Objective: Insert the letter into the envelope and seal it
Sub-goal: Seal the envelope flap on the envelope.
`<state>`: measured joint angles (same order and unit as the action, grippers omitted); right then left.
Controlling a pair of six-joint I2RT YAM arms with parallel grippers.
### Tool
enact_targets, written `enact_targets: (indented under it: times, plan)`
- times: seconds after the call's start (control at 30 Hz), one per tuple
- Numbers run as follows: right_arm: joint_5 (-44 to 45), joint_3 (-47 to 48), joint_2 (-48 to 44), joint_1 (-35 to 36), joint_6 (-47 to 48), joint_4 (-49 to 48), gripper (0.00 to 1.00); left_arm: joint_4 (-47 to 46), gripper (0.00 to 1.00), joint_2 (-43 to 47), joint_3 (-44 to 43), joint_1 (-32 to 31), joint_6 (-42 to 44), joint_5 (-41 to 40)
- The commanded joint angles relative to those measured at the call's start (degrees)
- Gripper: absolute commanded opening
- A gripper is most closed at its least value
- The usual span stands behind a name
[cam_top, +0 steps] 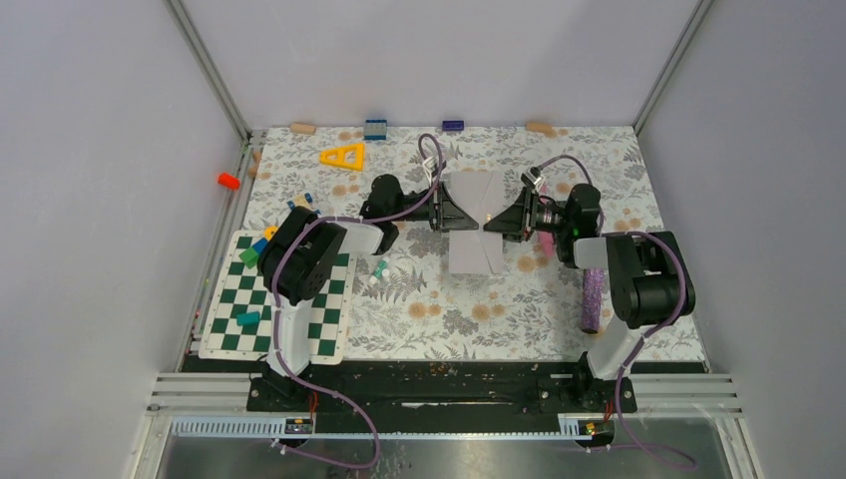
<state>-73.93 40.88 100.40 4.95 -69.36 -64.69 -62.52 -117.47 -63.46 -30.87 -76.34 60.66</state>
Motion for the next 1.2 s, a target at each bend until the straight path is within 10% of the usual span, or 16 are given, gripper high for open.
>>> enact_targets:
  times: [0.0,0.57,0.77,0.9,1.0,1.17]
  plan:
    - [-2.8,-1.5,-3.6,0.5,3.3,0.1,0.46,-4.9,0.00,2.3,0.4,0.7,-0.4,-1.2]
    - [0.5,1.1,-3.6,3.5,11.0,12.1,0.36,-4.4,0.00,2.8,0.9,0.3,0.3,-1.6]
    - [-1.6,1.3,-1.6,3.4,6.4,6.7,0.04,-4.4,0.00,3.2,0.9,0.4,0.4,-1.8]
    - [-3.5,-0.7,-3.0,3.0,6.8,7.2,0.17,-4.3,0.00,3.6,0.9,1.0,0.4,-1.9]
    - [-2.7,-0.6,-5.9,2.6,11.6,13.0,0.45,-4.4,0.00,3.8,1.1,1.2,0.5,-1.9]
    - [-1.2,1.4,-5.9,1.5,12.6,15.6,0.50,-4.1,0.00,4.0,1.4,1.1,0.7,-1.8]
